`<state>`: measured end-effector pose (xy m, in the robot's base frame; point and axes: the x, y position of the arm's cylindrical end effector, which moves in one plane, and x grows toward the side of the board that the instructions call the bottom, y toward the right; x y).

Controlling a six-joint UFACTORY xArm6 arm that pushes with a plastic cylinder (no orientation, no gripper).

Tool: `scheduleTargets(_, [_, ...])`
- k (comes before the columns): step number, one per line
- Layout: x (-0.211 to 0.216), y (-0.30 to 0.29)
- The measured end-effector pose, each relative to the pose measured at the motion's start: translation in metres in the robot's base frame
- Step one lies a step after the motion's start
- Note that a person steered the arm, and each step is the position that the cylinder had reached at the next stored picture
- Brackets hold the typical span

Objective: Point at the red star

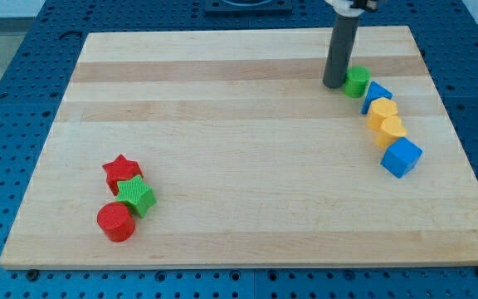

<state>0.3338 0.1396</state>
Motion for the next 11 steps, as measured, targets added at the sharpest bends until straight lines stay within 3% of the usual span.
scheduleTargets(2, [-0.003, -0.004])
scheduleTargets(3, [-0.012, -0.049])
scheduleTargets(5, [-0.009, -0.229])
scheduleTargets(7, [0.089, -0.378])
scheduleTargets(9, [0.177, -0.411])
scheduleTargets(11, [0.183, -0.345])
